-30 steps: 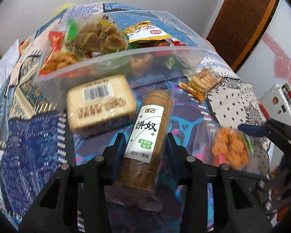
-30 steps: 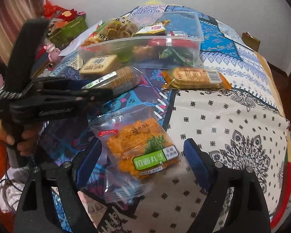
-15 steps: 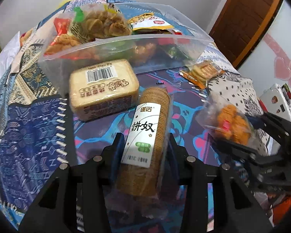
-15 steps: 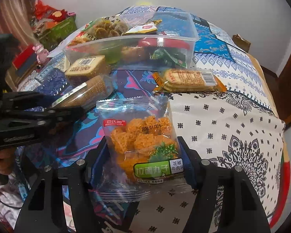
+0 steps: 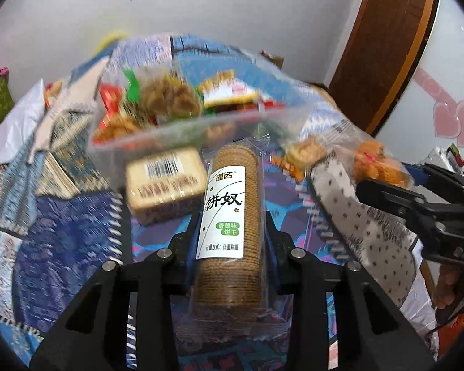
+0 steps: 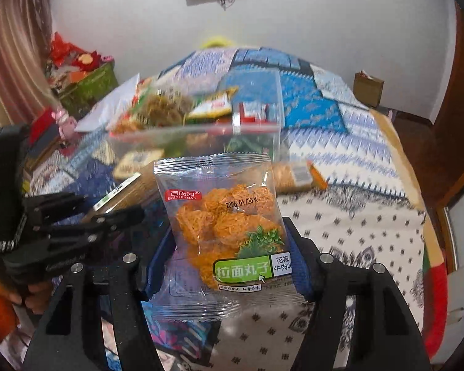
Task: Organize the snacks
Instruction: 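Lower the biscuit roll and noodle-ball bag into the clear box and release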
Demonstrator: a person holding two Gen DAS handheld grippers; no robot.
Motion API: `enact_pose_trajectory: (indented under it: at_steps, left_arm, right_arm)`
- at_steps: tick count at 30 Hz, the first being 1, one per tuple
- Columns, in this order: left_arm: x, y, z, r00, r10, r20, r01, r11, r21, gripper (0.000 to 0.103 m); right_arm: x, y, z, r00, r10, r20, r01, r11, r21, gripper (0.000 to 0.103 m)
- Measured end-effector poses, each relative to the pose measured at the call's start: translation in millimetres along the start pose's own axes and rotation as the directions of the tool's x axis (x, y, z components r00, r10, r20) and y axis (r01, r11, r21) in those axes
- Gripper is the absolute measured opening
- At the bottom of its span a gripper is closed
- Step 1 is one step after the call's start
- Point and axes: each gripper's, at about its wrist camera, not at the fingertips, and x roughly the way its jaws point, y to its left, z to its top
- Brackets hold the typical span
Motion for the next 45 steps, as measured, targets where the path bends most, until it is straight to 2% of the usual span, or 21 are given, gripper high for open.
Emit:
enact_pose_trajectory:
  at_steps: [3,10,15,22,30,37,45]
  left_arm:
    - [-12.2,4.4,13.6,0.999,-0.008,0.039,0.009,1.000,-0.016,0.036]
    - [-28.7,17.8,48.2,0.991,0.026,0.128,-0.021,0.999,-0.042,0.036]
    - [-24.3,23.9,75.6,0.987,0.034,0.158,-0.028,0.999,-0.043,0.036]
    - [-3.6,22.8,103.1,0.984,0.033,0.173,-0.023,0.998,-0.060,0.036]
    - [37.6,21.1,134.8,0.988,0.053,0.142,-0.043,0.996,-0.074,0.036]
    - [68.6,36.6,146.3,0.993,0.063,0.098,-0.051,0.992,-0.112,0.036]
    - [75.5,45.4,154.2,0.996,0.043,0.076,-0.033,0.991,-0.133,0.036]
  right_arm:
    - [-3.0,0.0,13.7,0.999,-0.004,0.033,0.004,1.000,0.005,0.063]
    - [-1.8,-0.3,44.6,0.996,-0.009,0.093,0.008,1.000,0.012,0.063]
    - [7.9,-0.7,70.3,0.992,-0.002,0.123,0.000,1.000,0.016,0.063]
    - [32.4,-2.0,94.4,0.993,0.010,0.115,-0.012,1.000,0.015,0.063]
    - [72.4,-14.7,115.7,0.997,0.021,0.069,-0.024,0.998,0.050,0.063]
    - [101.0,-22.5,127.1,0.999,0.028,0.015,-0.029,0.998,0.064,0.063]
    - [114.9,-18.5,133.0,1.000,0.021,-0.016,-0.020,0.999,0.029,0.063]
